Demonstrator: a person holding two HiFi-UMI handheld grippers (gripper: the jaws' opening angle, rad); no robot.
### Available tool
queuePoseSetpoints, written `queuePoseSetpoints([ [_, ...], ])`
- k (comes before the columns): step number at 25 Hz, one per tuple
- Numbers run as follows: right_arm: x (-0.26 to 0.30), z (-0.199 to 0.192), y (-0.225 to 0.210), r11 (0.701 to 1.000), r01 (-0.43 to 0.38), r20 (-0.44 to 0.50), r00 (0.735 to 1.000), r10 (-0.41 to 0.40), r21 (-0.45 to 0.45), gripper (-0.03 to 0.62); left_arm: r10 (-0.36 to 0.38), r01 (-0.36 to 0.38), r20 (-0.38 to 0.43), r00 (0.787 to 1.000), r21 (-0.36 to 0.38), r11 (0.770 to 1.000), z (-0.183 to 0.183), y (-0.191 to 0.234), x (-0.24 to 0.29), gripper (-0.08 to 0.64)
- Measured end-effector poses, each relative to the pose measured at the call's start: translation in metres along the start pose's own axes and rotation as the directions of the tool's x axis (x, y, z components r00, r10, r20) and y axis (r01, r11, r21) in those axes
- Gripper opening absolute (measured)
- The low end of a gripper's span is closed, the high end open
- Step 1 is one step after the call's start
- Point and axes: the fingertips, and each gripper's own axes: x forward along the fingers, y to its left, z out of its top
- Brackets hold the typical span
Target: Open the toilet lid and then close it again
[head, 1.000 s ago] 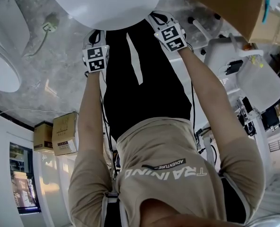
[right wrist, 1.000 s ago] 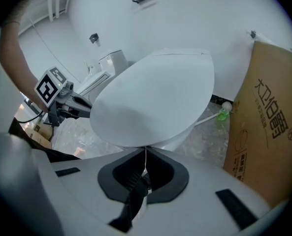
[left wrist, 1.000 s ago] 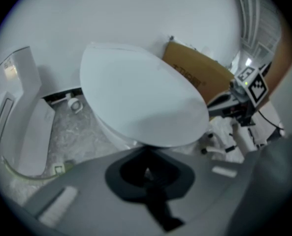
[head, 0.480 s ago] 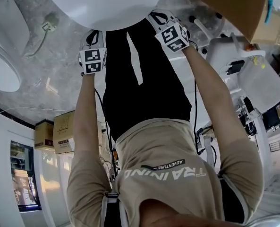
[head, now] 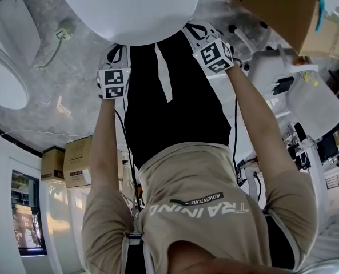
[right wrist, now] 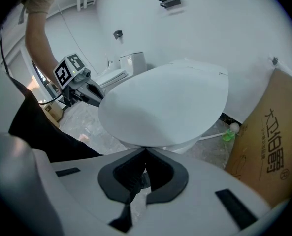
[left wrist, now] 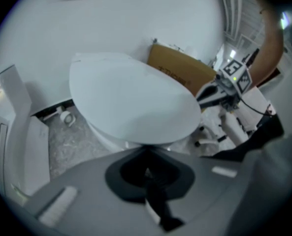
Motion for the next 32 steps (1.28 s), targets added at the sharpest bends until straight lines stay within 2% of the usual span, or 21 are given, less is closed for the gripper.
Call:
queuePoseSetpoints([
  [5, -0.017, 0.012, 0.002, 1.0, -0.007, 0.041, 0.999, 0.007, 0.014, 0.013, -0.049, 0.049, 0.021, 0.999, 0.019, 0.999, 0.011, -0.006, -0.016, 0.005],
  [9, -0.029, 0.023, 0.003, 1.0, -0.01, 0.046, 0.999, 0.009, 0.017, 0.013, -0.083, 0.086, 0.058, 0.995, -0.048, 0.995, 0.02, -0.006, -0.031, 0.005],
  [15, -0.059, 0.042, 0.003, 0.999, -0.03, 0.057, 0.998, 0.031, -0.013, 0.014, -0.089, 0.089, 0.065, 0.994, -0.003, 0.996, 0.04, -0.014, -0.06, 0.005],
  [19, -0.078, 0.061, 0.006, 0.999, -0.046, 0.077, 0.996, 0.046, -0.001, 0.014, -0.1, 0.099, 0.062, 0.993, 0.024, 0.995, 0.054, -0.017, -0.082, 0.005],
  [27, -0.11, 0.094, -0.001, 1.0, -0.004, 0.098, 0.995, 0.004, 0.0, 0.014, -0.096, 0.096, 0.1, 0.99, 0.006, 0.995, 0.089, -0.017, -0.116, 0.005],
  [32, -0.126, 0.111, -0.003, 1.0, 0.0, 0.096, 0.995, 0.0, 0.0, 0.014, -0.111, 0.107, 0.087, 0.99, 0.051, 0.993, 0.107, -0.017, -0.134, 0.005],
])
